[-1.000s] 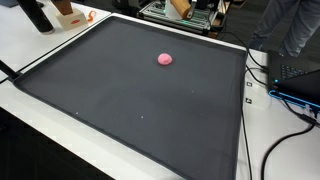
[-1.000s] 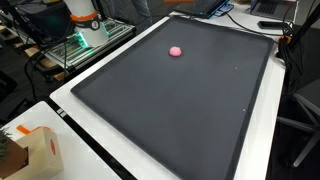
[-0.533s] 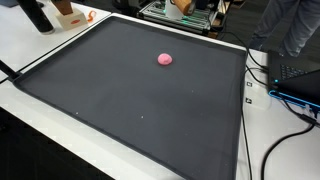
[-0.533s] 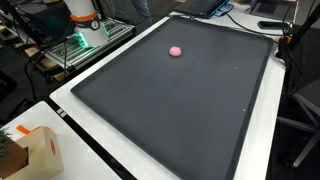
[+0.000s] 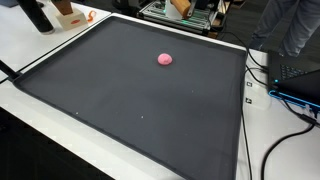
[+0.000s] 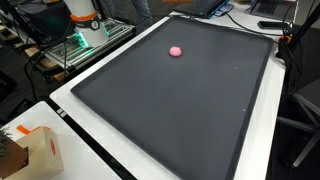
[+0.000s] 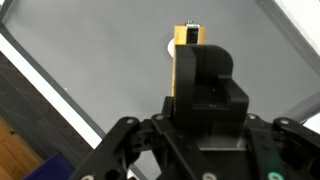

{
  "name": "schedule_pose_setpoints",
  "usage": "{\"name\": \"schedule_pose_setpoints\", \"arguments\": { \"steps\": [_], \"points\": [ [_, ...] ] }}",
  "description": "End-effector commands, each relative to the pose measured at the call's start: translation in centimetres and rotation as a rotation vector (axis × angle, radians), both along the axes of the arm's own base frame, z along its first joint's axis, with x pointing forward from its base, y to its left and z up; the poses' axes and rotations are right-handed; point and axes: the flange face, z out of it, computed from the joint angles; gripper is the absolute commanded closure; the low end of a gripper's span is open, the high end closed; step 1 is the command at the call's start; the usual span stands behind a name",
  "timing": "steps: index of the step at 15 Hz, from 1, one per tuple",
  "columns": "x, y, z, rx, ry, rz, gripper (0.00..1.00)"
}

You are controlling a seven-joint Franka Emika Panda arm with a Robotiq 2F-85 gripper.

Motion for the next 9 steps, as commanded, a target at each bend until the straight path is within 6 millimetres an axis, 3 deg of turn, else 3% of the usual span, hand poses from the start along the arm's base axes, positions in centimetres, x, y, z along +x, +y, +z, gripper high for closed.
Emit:
{"name": "schedule_pose_setpoints", "arguments": {
  "steps": [1, 9],
  "points": [
    [1.3, -0.8, -2.9, 0.042, 0.061, 0.055, 0.76],
    [2.6, -4.3, -10.2, 0.131, 0.165, 0.193, 0.76]
  ]
}}
